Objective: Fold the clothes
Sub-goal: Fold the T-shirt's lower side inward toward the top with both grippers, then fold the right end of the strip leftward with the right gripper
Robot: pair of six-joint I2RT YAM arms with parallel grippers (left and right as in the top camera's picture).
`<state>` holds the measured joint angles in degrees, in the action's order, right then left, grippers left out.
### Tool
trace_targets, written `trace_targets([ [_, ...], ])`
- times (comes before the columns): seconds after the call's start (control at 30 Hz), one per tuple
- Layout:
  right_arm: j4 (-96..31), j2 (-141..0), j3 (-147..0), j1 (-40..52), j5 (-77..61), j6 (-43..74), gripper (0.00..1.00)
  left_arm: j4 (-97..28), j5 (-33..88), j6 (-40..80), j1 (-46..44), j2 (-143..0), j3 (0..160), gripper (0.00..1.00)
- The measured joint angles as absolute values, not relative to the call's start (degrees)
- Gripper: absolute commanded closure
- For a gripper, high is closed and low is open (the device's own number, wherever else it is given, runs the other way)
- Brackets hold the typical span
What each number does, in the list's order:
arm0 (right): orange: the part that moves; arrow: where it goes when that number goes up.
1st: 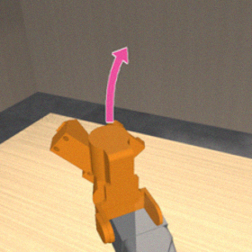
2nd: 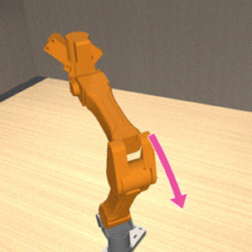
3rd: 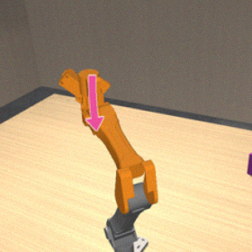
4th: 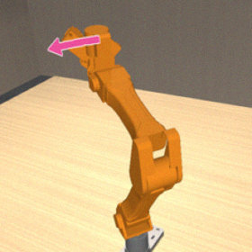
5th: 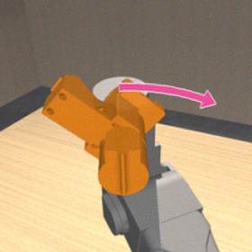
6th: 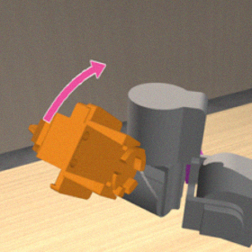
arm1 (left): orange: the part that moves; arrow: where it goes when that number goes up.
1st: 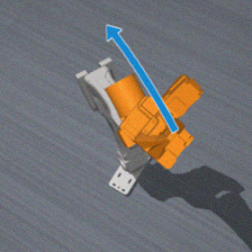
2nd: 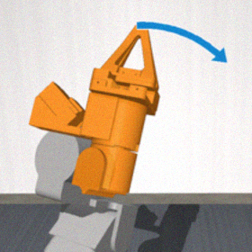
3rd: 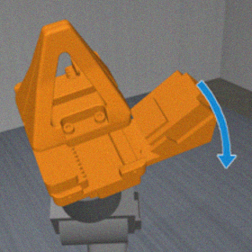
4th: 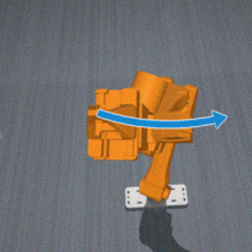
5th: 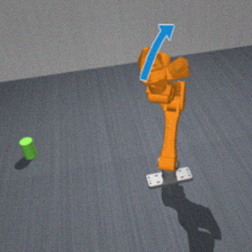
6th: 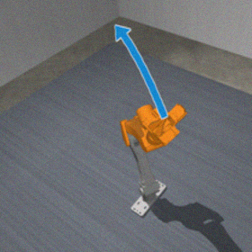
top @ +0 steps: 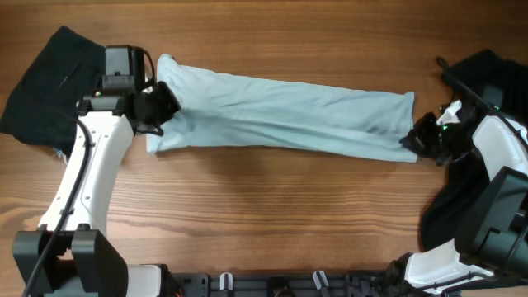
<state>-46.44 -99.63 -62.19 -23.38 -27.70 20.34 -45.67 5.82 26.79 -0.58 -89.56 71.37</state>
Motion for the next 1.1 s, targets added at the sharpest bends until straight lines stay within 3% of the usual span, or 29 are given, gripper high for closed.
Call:
trace_targets([
  [0.37, -33.93, -99.63, -62.30, -23.38, -29.17, 23.83, 0.95, -33.04, 3.90, 25.67, -5.06, -91.31, 71.37, 0.96],
  [0.47, -32.12, -99.61, -62.30, -23.38, -29.19, 24.64, 0.94, -31.20, 3.62, 25.52, -5.89, -94.21, 71.37, 0.92],
  [0.5, -31.75, -99.61, -62.30, -23.38, -29.17, 24.71, 0.90, -30.98, 3.55, 25.52, -5.96, -95.31, 71.37, 0.88],
  [0.57, -30.89, -99.61, -62.30, -23.38, -29.17, 24.97, 0.60, -30.76, 3.22, 25.28, -5.96, -97.25, 71.37, 0.61],
  [0.63, -30.15, -99.63, -62.33, -23.40, -29.17, 25.50, 0.35, -30.63, 2.83, 24.95, -5.96, -98.65, 71.37, 0.14],
  [0.67, -29.78, -99.63, -62.30, -23.38, -29.17, 25.52, 0.33, -30.50, 2.70, 24.64, -5.96, -99.24, 71.37, 0.06],
  [0.73, -29.45, -99.61, -62.30, -23.38, -29.19, 25.47, 0.32, -30.20, 2.07, 24.49, -5.96, -99.77, 71.37, 0.01],
  [0.83, -29.76, -99.63, -62.33, -23.40, -29.19, 24.88, 0.34, -30.37, 1.26, 24.03, -5.93, -99.81, 71.37, 0.09],
  [0.93, -34.37, -99.63, -62.41, -23.38, -29.15, 21.74, 0.39, -35.42, 1.04, 22.87, -5.93, -99.83, 71.50, 0.41],
  [1.0, -38.59, -99.61, -62.41, -23.38, -28.45, 19.57, 0.45, -39.77, 0.69, 20.40, -5.93, -99.83, 71.53, 0.77],
  [1.03, -40.16, -99.61, -62.46, -23.38, -27.88, 19.05, 0.46, -40.75, 0.64, 20.01, -5.93, -99.83, 71.53, 0.85],
  [1.1, -44.25, -99.61, -62.48, -23.38, -25.85, 17.58, 0.45, -43.64, 0.03, 18.41, -5.93, -99.83, 71.55, 0.86],
])
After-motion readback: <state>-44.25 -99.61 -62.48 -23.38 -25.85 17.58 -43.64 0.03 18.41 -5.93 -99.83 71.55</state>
